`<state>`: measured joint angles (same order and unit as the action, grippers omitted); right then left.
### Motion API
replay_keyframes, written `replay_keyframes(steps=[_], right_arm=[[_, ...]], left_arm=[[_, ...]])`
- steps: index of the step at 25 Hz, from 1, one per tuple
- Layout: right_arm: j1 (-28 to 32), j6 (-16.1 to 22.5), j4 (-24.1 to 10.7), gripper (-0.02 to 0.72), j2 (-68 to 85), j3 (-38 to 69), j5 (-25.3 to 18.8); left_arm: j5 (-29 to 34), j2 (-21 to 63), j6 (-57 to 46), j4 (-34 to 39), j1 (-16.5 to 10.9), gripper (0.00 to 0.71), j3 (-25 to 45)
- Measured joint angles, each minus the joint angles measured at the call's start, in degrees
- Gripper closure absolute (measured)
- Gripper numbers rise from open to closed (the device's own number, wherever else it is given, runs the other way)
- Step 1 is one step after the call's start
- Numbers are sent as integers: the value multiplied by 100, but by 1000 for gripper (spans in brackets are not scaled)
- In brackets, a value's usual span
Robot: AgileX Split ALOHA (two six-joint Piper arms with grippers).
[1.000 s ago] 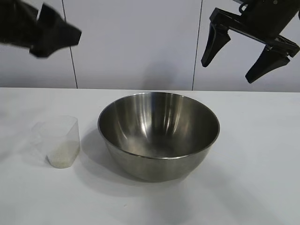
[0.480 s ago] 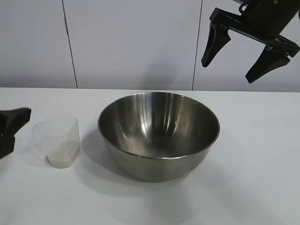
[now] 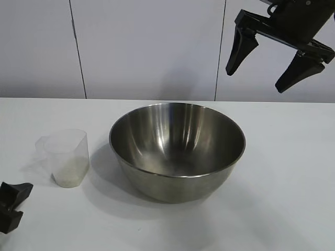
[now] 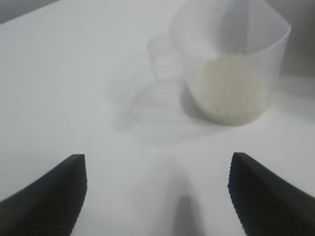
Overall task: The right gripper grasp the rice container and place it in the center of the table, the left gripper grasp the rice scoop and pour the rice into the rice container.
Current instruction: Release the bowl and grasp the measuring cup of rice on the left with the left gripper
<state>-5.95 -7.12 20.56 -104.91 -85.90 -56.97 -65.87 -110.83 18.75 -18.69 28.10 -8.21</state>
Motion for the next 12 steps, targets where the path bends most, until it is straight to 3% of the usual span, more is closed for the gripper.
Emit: replay_keyframes(steps=[9, 12], right_arm=[[0, 0, -25, 9, 0, 0, -16], [0, 0, -30, 9, 0, 0, -26]], left_arm=[[-13, -491, 5, -559, -9, 140, -563], [-13, -502, 10, -531, -169, 140, -671]])
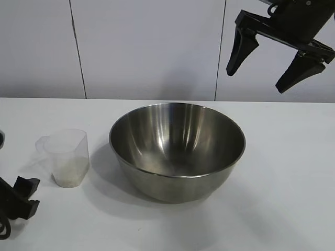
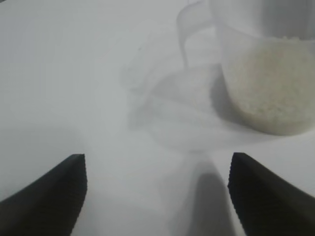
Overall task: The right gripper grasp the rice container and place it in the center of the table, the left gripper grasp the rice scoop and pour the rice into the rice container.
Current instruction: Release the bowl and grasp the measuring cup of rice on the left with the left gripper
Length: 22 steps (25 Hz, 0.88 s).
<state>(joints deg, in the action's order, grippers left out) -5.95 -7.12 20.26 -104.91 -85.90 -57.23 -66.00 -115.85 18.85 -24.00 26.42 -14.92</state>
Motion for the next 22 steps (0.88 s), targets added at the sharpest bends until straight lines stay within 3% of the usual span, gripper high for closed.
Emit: replay_keyframes(steps=[6, 9, 22], right_arm=[[0, 0, -21, 9, 0, 0, -2], [0, 0, -21, 9, 0, 0, -13], [0, 0, -21, 9, 0, 0, -145]], left_arm=[[-4, 0, -37, 912, -818, 140, -40], [2, 0, -61, 1548, -1058, 140, -168], [-271, -672, -332, 1878, -1216, 140, -555]])
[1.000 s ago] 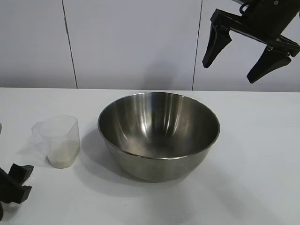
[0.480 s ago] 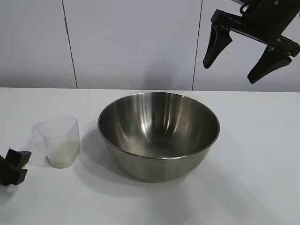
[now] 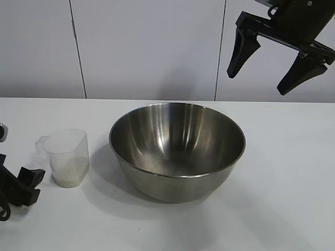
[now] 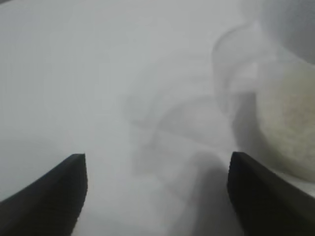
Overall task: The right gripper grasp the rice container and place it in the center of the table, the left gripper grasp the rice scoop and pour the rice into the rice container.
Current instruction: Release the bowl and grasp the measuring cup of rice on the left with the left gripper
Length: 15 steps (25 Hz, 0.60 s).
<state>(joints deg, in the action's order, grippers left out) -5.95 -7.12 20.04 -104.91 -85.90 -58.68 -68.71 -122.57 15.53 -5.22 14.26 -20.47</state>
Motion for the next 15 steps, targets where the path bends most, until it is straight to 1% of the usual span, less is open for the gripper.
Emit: replay_keyframes(steps=[4, 11, 15], right_arm=[[0, 0, 0, 9, 0, 0, -11], [0, 0, -11, 9, 0, 0, -26], [0, 0, -11, 9, 0, 0, -37]], left_arm=[[-65, -67, -92, 0, 0, 140, -73], [63, -99, -141, 0, 0, 140, -295], [204, -3, -142, 0, 0, 140, -309]])
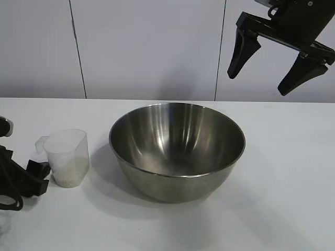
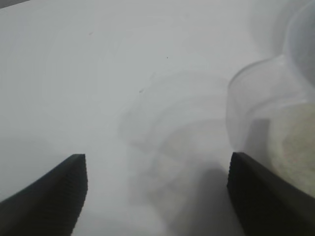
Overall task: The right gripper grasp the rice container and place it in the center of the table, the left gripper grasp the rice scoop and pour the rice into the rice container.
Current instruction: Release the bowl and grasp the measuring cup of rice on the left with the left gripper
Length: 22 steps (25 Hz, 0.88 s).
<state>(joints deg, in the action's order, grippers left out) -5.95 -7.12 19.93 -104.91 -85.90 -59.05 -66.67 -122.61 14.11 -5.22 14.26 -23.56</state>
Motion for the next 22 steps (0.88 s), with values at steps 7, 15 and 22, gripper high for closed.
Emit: replay_keyframes(steps=[7, 15, 22], right_arm=[[0, 0, 0, 9, 0, 0, 5], [0, 0, 0, 9, 0, 0, 5], [0, 0, 0, 9, 0, 0, 5]], left_arm=[[52, 275, 53, 63, 0, 140, 0], [50, 275, -3, 100, 0, 173, 0], [50, 275, -50, 126, 0, 238, -106]])
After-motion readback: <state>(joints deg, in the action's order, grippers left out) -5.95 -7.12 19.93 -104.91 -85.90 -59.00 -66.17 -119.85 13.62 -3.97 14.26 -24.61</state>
